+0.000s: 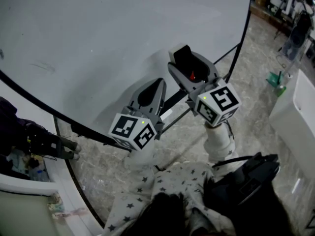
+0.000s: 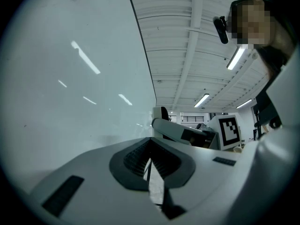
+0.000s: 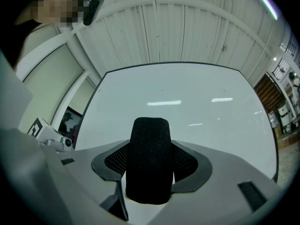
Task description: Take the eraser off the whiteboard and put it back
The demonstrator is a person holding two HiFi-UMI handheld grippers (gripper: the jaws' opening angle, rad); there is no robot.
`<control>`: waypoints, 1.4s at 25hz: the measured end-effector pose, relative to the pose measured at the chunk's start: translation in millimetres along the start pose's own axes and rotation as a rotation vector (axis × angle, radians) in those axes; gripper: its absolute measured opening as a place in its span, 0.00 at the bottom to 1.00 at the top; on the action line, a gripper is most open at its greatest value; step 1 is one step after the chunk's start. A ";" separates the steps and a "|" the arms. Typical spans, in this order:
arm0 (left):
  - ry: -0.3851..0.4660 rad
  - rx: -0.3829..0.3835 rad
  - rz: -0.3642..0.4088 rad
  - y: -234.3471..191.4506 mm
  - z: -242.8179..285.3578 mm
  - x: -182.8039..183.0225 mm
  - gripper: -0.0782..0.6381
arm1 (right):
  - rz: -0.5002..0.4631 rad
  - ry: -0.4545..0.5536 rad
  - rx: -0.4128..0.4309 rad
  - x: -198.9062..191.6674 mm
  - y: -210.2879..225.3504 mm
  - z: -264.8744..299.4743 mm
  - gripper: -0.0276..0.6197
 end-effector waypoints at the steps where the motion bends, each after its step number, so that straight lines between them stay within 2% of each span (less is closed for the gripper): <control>1: 0.000 0.001 0.000 0.2 0.0 0.1 0.11 | 0.000 0.000 0.000 0.2 0.2 -0.2 0.44; 10: 0.003 0.010 -0.005 -3.9 -0.9 -0.2 0.11 | 0.008 0.000 0.011 -1.3 1.0 3.1 0.44; 14: 0.000 -0.005 0.010 -10.5 3.0 11.1 0.11 | -0.006 0.008 0.025 4.7 1.5 8.1 0.44; 17: -0.003 0.002 0.033 -20.7 7.3 20.4 0.11 | -0.017 0.017 0.029 10.5 5.3 21.2 0.44; 22: -0.005 0.010 0.013 -52.5 13.0 22.8 0.11 | -0.032 0.031 0.051 10.2 3.5 66.0 0.44; 29: 0.003 0.038 0.035 -45.3 8.5 27.3 0.11 | -0.047 0.067 0.068 17.9 1.7 68.4 0.44; 35: 0.007 0.068 0.039 -65.1 3.5 30.9 0.11 | -0.061 0.092 0.069 20.7 0.9 88.9 0.44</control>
Point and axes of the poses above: the fingertips, and each gripper's own axes: z forward along the fingers, y to its right, x out of its top, the point moved 6 cm from there along -z, backward along the fingers, and after that the axes turned 5 degrees about z, right-handed, at the moved point
